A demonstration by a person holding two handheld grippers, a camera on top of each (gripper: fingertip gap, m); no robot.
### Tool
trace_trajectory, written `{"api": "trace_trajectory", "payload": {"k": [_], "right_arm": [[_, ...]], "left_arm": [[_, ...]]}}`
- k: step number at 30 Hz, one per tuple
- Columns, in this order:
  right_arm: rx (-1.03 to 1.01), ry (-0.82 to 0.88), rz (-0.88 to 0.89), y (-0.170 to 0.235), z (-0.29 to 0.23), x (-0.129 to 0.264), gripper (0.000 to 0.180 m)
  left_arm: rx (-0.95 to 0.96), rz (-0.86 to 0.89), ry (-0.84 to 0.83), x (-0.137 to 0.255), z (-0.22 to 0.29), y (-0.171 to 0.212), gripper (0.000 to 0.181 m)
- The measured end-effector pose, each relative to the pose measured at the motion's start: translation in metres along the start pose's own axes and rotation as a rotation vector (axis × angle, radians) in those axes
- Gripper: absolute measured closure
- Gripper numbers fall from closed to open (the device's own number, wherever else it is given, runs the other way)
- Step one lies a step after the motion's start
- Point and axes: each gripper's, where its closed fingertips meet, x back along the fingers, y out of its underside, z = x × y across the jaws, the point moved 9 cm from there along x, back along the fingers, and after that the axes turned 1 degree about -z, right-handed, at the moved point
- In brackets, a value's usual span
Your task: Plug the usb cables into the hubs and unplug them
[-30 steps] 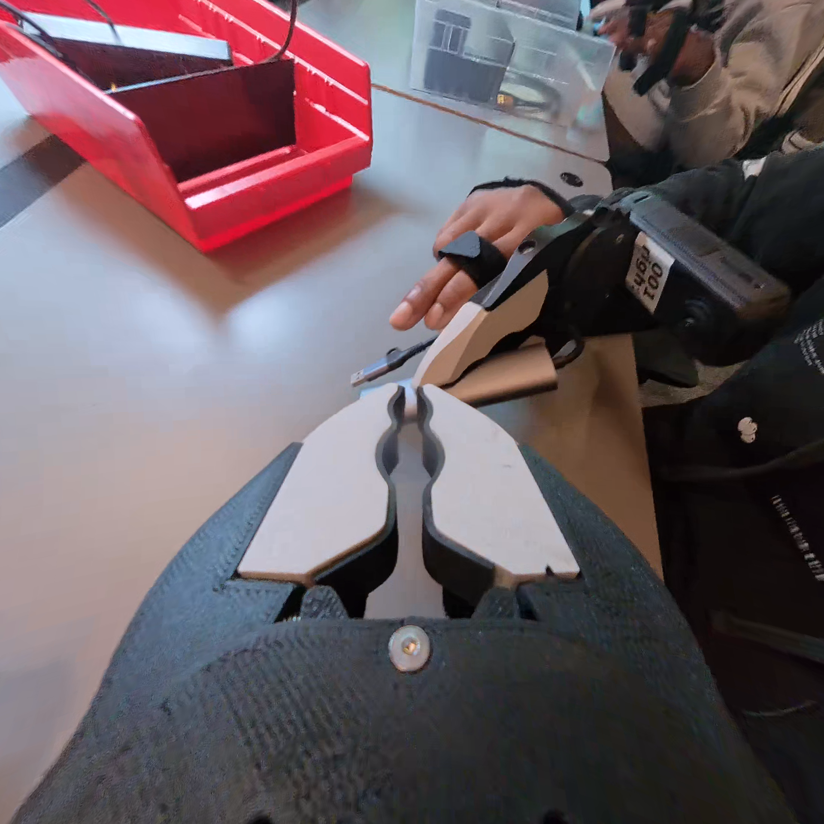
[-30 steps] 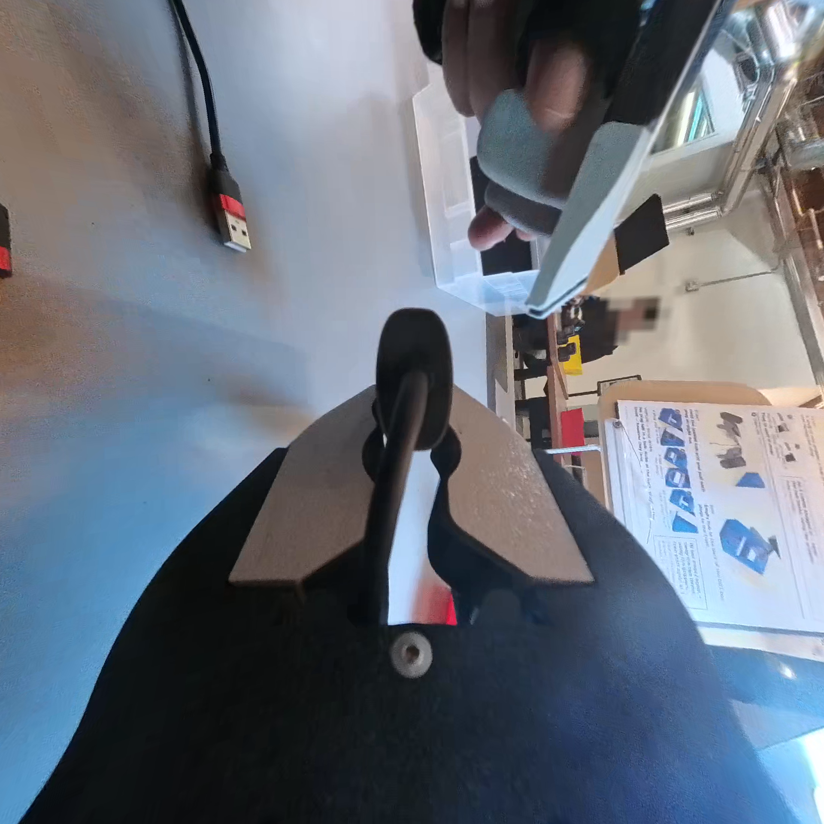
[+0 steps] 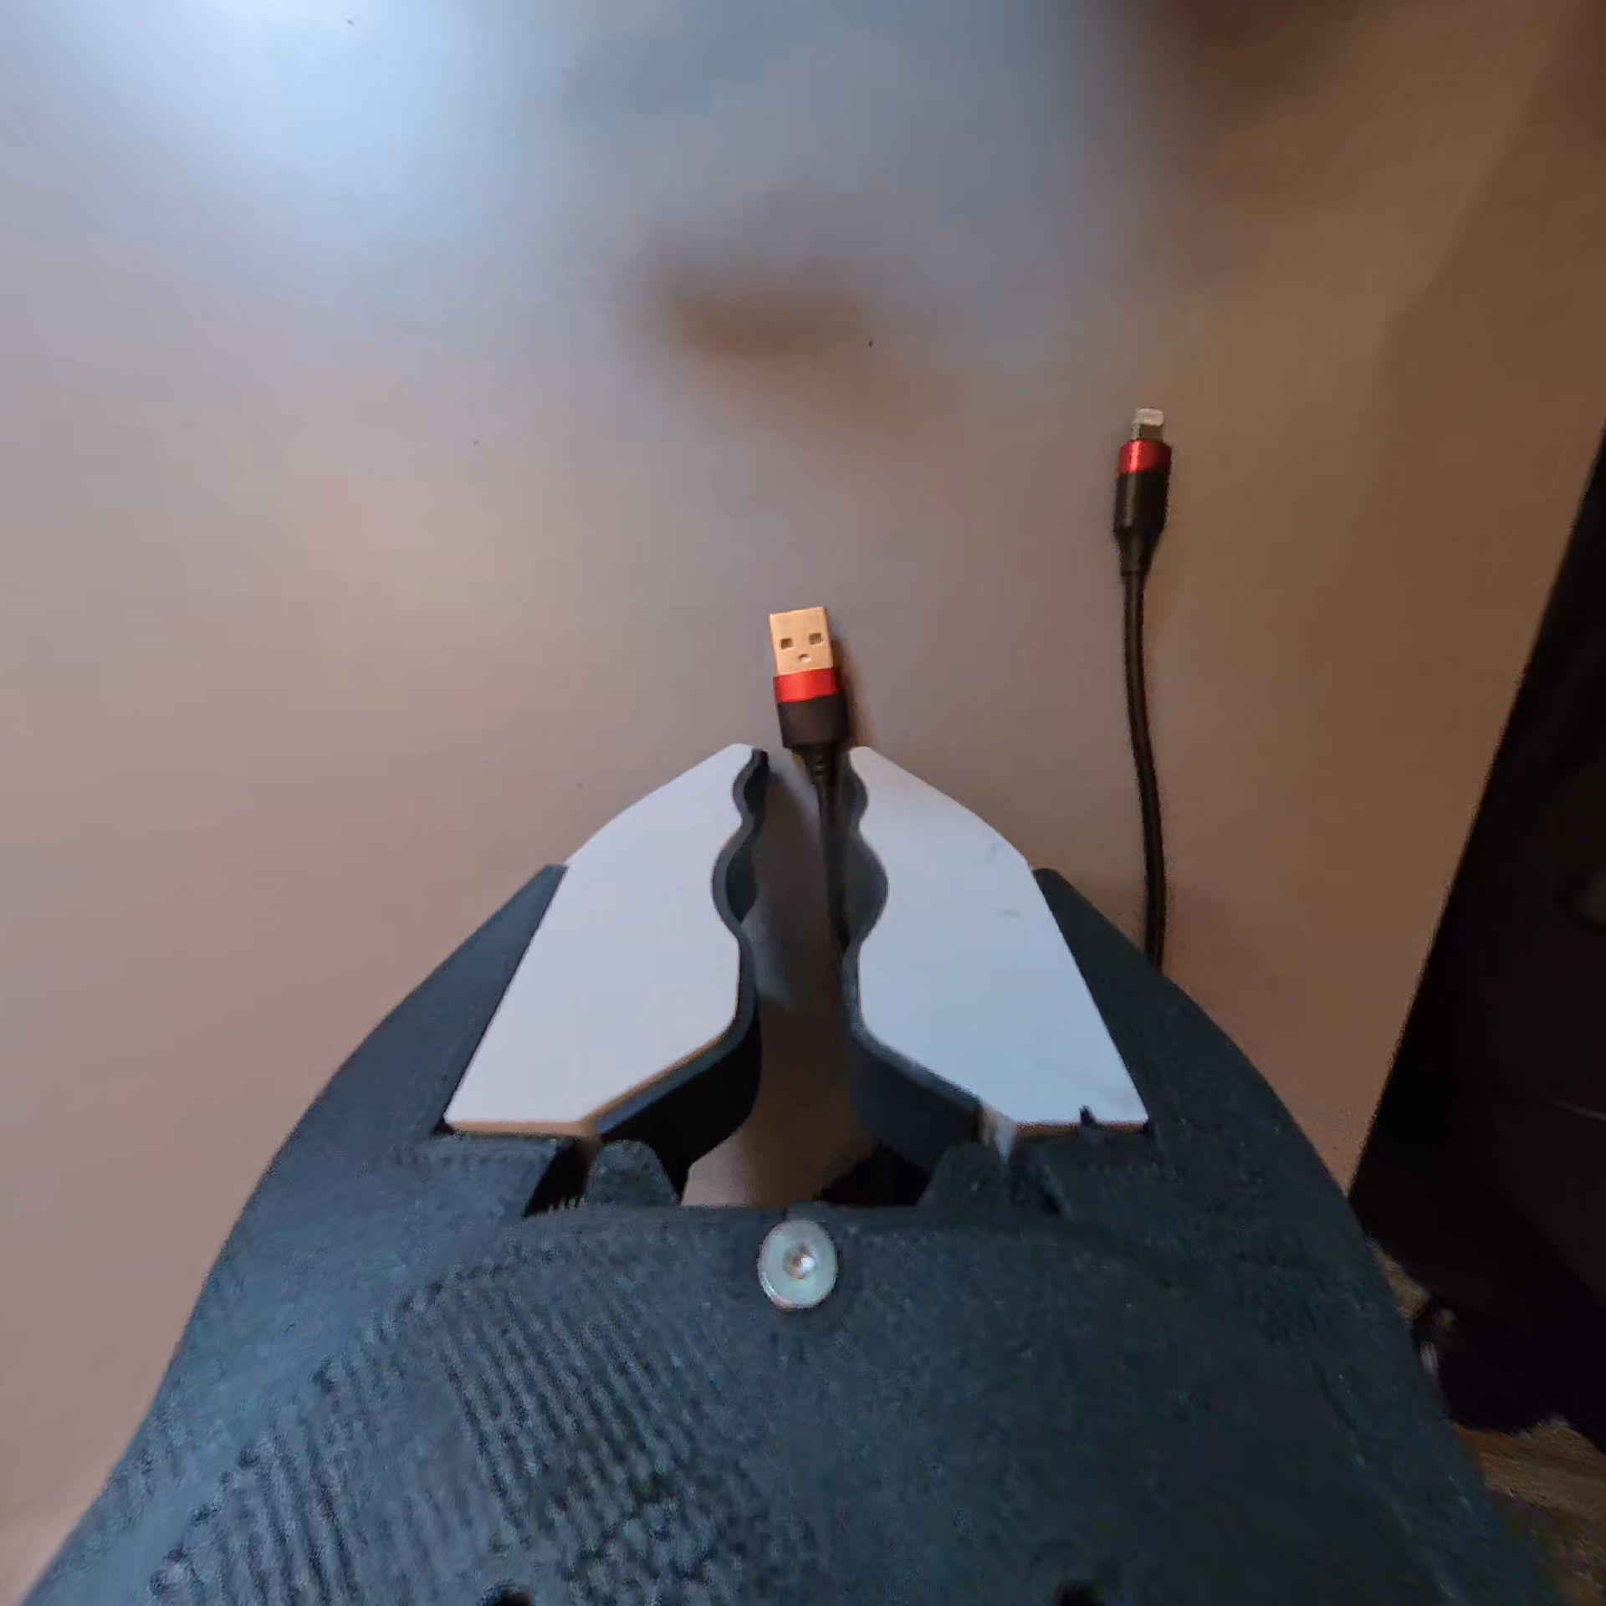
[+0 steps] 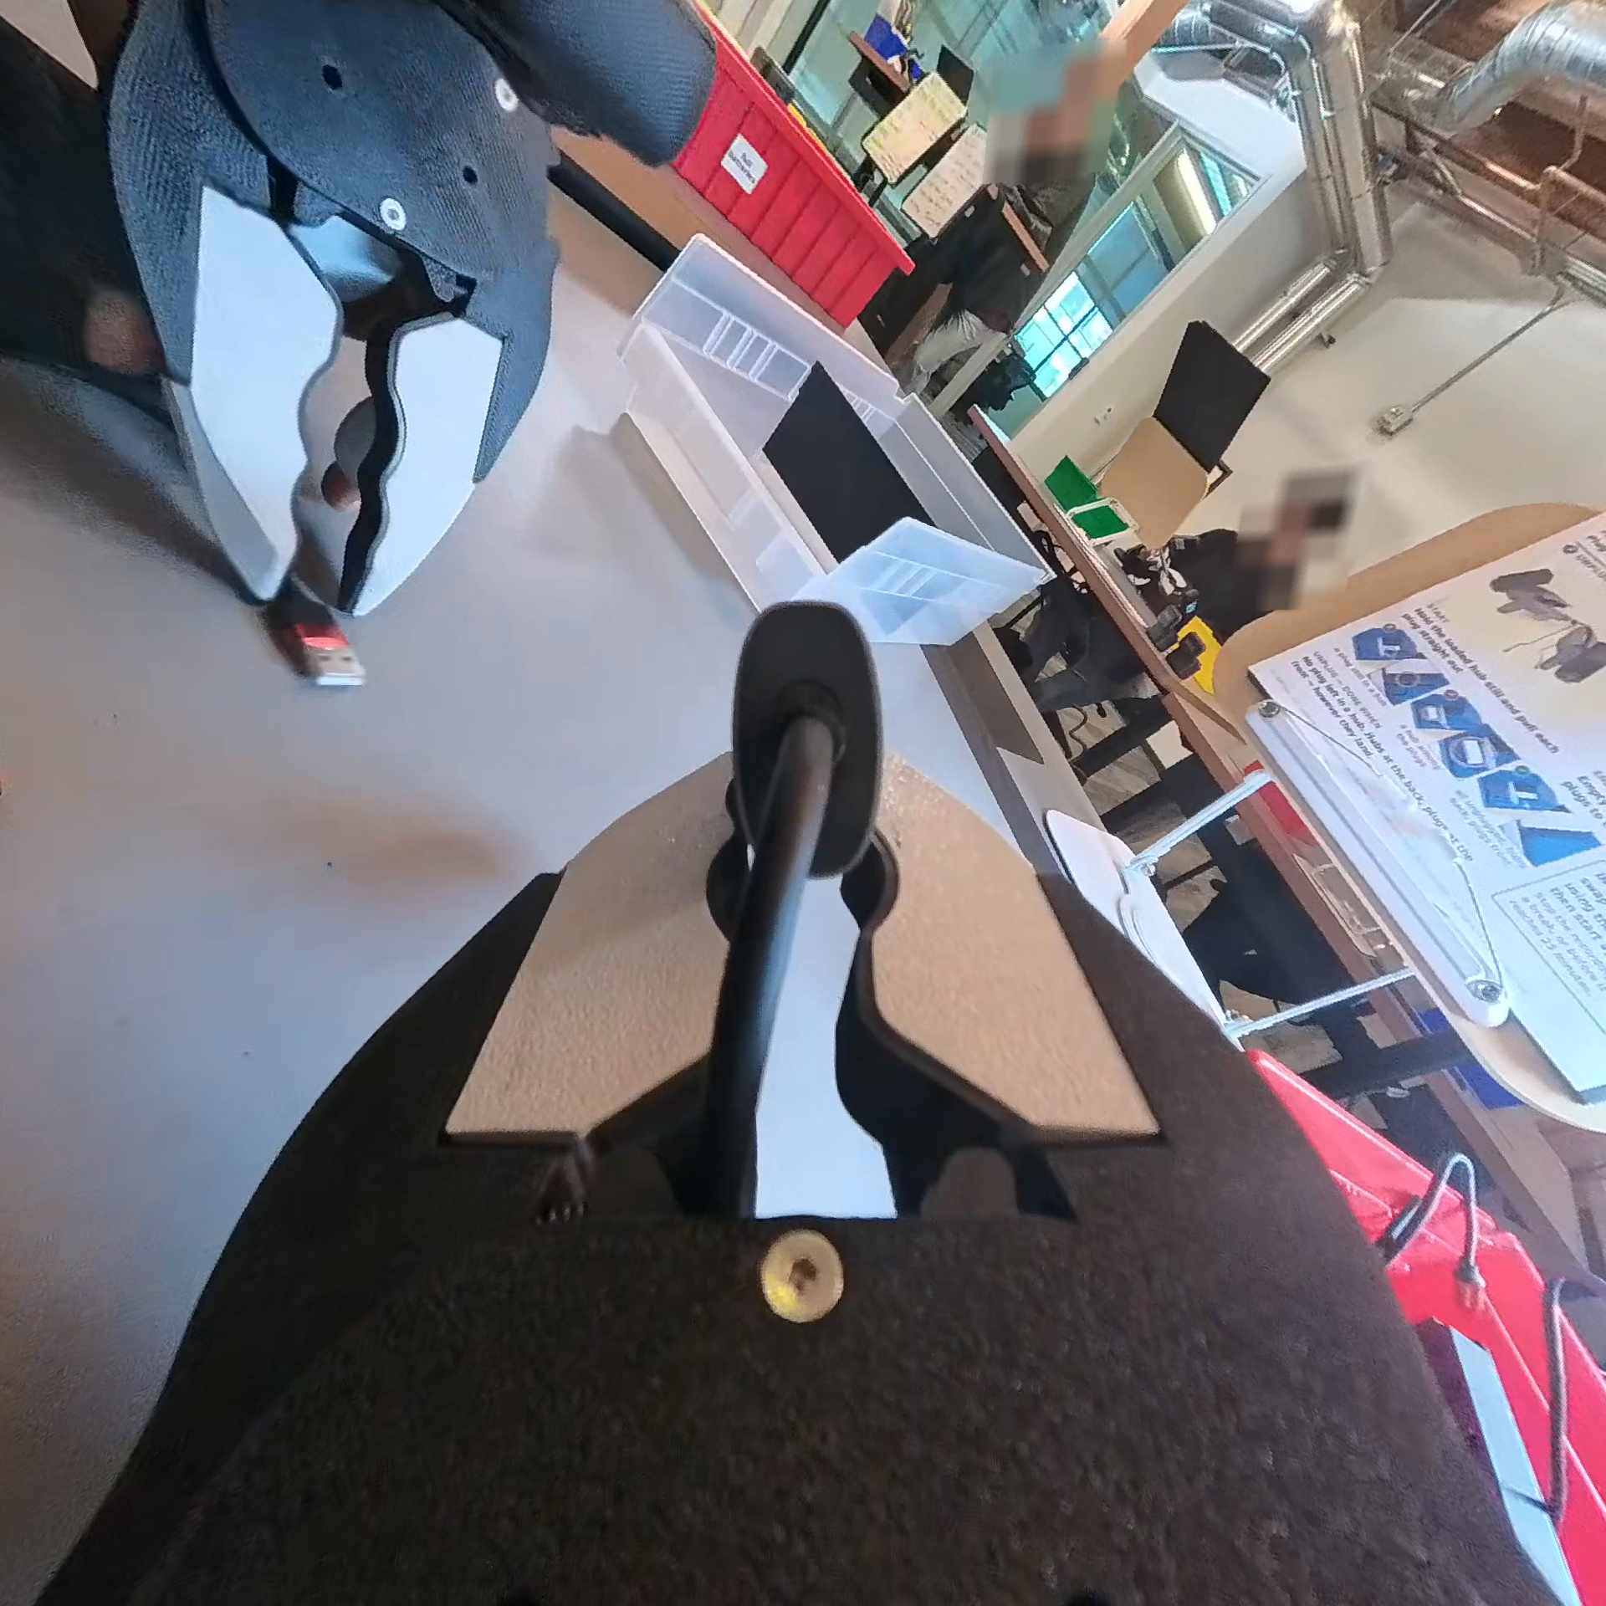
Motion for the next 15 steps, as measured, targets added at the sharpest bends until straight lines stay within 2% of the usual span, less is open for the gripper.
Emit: {"api": "trace_trajectory", "payload": {"k": [1, 4, 10, 15], "right_arm": [[0.0, 0.001, 0.001, 0.0, 0.0, 0.0, 0.162], [0.024, 0.004, 0.0, 0.0, -0.001, 0.001, 0.163], [0.195, 0.032, 0.004, -0.007, -0.007, 0.005, 0.162], [0.205, 0.023, 0.034, -0.009, -0.008, 0.006, 0.162]], "left_arm": [[-0.026, 0.003, -0.004, 0.0, 0.0, 0.0, 0.173], [-0.073, 0.089, -0.014, -0.003, -0.006, 0.002, 0.175], [0.037, 0.455, 0.225, 0.019, -0.018, -0.006, 0.175], [0.021, 0.559, 0.268, 0.033, -0.021, -0.028, 0.175]]}}
